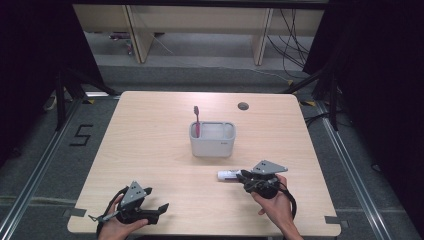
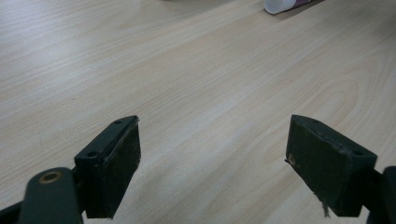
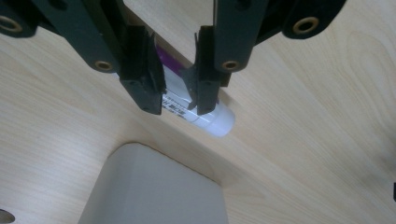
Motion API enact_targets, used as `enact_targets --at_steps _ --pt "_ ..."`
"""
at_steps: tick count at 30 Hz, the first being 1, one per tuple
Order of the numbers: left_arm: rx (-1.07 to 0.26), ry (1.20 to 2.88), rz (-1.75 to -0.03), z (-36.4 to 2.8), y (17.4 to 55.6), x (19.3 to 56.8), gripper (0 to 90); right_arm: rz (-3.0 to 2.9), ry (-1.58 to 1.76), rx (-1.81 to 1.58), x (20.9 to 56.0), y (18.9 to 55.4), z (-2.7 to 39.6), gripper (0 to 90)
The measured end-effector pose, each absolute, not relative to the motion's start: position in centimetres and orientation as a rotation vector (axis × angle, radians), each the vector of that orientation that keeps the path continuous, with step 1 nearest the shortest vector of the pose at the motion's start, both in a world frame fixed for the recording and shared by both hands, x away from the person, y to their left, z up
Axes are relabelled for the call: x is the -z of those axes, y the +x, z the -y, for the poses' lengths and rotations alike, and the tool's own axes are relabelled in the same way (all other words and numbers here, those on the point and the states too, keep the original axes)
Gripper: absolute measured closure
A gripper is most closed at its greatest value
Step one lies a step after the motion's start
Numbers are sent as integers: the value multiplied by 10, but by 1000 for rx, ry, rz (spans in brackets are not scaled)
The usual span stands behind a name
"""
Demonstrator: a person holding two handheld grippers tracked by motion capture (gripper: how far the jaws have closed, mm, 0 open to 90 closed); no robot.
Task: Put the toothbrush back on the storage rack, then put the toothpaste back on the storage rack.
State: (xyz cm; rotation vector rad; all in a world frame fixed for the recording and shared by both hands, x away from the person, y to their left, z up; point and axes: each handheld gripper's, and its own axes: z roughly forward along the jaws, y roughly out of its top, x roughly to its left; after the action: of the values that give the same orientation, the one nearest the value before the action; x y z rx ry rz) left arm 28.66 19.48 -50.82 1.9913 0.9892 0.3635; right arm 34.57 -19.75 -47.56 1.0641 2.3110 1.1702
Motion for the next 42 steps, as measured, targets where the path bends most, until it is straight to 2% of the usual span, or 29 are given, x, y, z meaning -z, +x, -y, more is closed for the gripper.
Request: enact_targets --at_steps 11,21,42 --pt "-356 1993 -979 -194 288 509 175 -2338 1041 -1197 474 357 182 843" --pt "-350 2001 -973 -192 289 509 175 -2343 997 -1214 476 369 167 897" --pt "-351 2019 -963 -194 290 509 177 -2373 1030 -1189 479 381 151 900"
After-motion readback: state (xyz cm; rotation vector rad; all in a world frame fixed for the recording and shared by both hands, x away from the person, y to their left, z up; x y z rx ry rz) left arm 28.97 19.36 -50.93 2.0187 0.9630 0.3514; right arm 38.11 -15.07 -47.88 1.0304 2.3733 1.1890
